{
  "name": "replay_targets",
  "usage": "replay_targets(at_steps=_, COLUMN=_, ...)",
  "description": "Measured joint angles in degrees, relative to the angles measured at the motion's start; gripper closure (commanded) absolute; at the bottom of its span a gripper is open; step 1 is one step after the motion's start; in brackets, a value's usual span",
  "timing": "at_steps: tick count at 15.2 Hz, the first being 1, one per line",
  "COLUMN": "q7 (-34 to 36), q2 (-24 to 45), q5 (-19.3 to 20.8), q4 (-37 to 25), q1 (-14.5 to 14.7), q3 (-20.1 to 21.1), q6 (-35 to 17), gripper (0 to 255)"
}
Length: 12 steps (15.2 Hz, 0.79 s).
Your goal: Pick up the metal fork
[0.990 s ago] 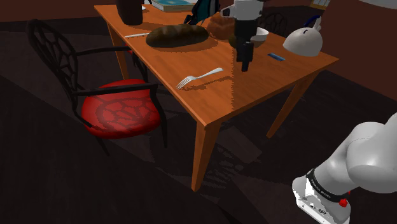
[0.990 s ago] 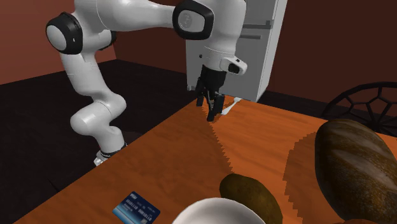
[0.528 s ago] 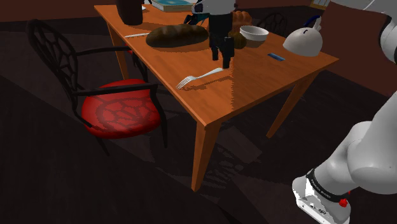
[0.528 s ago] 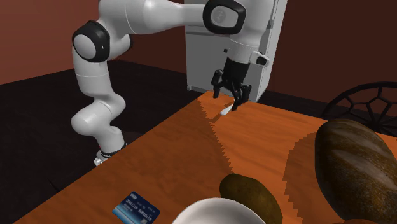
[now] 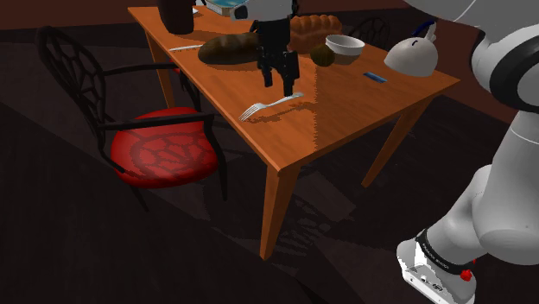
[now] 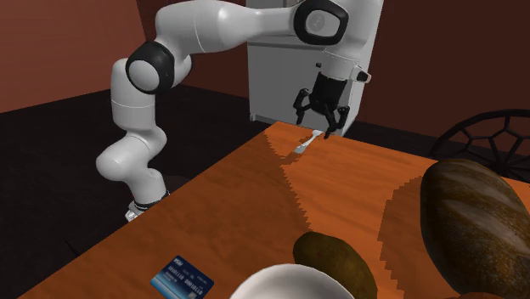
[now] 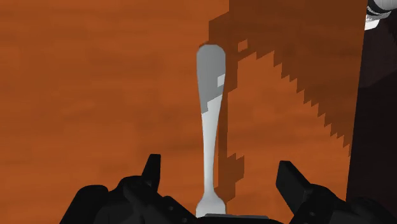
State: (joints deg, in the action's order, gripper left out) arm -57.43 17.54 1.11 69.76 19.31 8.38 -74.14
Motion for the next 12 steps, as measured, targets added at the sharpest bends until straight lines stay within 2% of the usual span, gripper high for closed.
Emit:
replay_targets(at_steps=5, q7=-0.18, q2=-1.33, q5=-0.19, q4=5.75, q1=-0.15, q3=0.03, q6=-4.38, gripper=0)
replay_targets(at_steps=6, q7=-0.25, q2=-1.4, q5=-0.19, q4=6.06, q1=-0.2, q3=0.01, q6=-4.64, gripper=255)
replay_targets(at_steps=12, q7=-0.31, q2=-1.84, q5=-0.22, q4=6.47, q1=-0.24, q3=0.0, q6=-4.99, gripper=255)
